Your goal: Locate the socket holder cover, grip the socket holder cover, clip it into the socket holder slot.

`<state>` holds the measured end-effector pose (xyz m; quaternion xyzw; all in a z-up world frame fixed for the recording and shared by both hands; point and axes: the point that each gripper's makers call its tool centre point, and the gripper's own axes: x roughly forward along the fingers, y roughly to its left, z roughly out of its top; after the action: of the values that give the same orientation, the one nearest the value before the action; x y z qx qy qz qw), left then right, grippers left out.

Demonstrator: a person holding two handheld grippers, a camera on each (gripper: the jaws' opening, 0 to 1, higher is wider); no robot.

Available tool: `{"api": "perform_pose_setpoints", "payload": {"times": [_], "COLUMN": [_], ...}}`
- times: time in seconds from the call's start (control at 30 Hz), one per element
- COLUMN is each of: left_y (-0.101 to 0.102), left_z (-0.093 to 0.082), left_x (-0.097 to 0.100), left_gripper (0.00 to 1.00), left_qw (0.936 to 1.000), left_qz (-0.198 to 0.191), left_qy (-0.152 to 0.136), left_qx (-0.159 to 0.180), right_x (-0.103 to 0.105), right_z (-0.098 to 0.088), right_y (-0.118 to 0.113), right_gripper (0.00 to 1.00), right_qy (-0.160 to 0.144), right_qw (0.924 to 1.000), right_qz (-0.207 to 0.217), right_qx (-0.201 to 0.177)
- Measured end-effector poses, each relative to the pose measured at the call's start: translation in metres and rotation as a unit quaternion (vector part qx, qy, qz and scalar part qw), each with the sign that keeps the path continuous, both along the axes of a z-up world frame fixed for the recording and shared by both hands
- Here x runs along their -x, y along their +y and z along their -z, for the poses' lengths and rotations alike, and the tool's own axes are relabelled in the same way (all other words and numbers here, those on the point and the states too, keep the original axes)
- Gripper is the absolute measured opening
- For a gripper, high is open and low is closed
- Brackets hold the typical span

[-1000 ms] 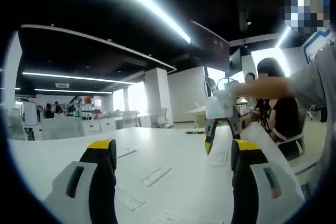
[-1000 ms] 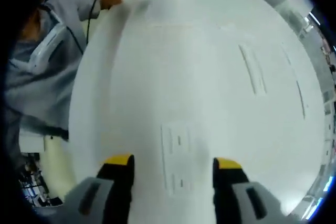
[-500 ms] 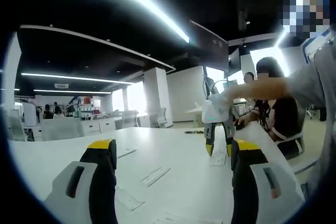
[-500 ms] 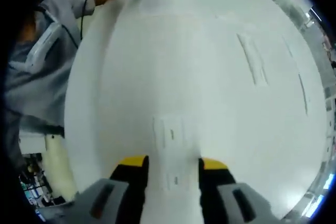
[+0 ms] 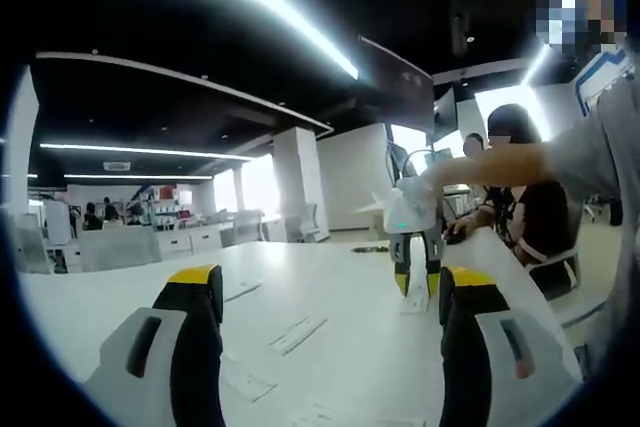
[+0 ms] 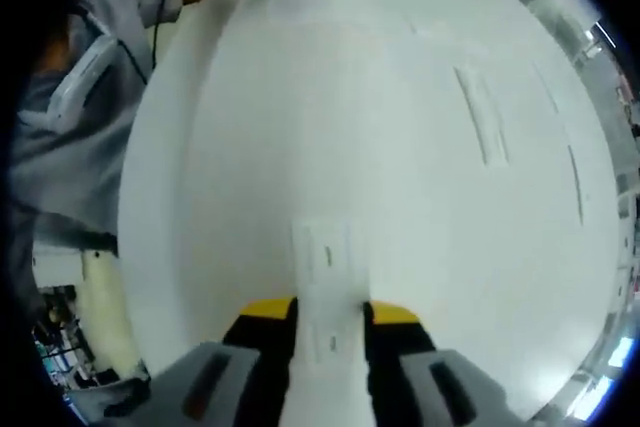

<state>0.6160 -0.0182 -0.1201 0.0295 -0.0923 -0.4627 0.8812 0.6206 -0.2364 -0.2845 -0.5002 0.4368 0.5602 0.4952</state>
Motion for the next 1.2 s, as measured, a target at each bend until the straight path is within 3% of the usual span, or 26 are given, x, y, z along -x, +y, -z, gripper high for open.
{"api": "perform_pose_setpoints", "payload": {"times": [0.5,1.2], "left_y": [-0.001,-0.003], "left_z": [0.000,0.000], "left_x": [0.002,0.005], "left_gripper": [0.88,0.88], "left_qw": [1.0000,1.0000], "left_qz": [0.003,0.001], "left_qy": [-0.002,-0.006], "left_qx": [-0.003,-0.004], "right_x": [-0.002,-0.022], "right_z": [0.000,-0.004], "right_y": [0.003,-0.003], "right_gripper": [0.26,0.26], "right_qy": [-0.014,-0.015], "right_qw": [0.9997,0.9991], "right_qz": [-0.017,-0.020], "right_qx": [0.013,0.036]}}
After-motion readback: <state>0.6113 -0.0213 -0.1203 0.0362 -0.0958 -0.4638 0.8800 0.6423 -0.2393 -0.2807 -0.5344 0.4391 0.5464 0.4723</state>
